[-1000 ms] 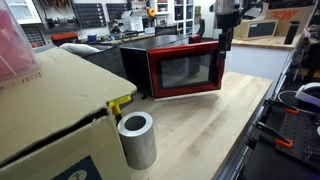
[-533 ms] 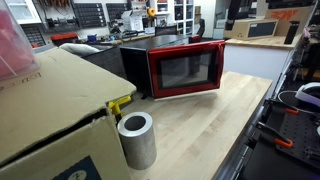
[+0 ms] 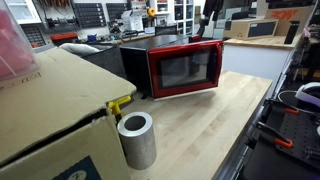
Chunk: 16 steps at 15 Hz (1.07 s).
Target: Open the microwave.
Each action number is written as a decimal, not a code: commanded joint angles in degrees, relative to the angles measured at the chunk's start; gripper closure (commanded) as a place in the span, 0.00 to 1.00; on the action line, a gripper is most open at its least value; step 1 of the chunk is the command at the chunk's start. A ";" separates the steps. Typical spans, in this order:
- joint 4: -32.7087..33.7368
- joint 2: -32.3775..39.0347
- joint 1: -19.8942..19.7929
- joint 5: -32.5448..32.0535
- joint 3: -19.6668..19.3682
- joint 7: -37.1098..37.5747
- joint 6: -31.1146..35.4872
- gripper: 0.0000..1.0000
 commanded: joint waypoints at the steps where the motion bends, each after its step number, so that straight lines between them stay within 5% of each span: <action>1: 10.31 14.60 -1.16 0.26 1.66 10.83 2.43 0.00; 7: 23.38 29.15 0.14 2.39 0.85 21.66 -0.79 0.00; 16: 31.29 32.10 -0.35 13.67 1.16 25.35 -18.24 0.00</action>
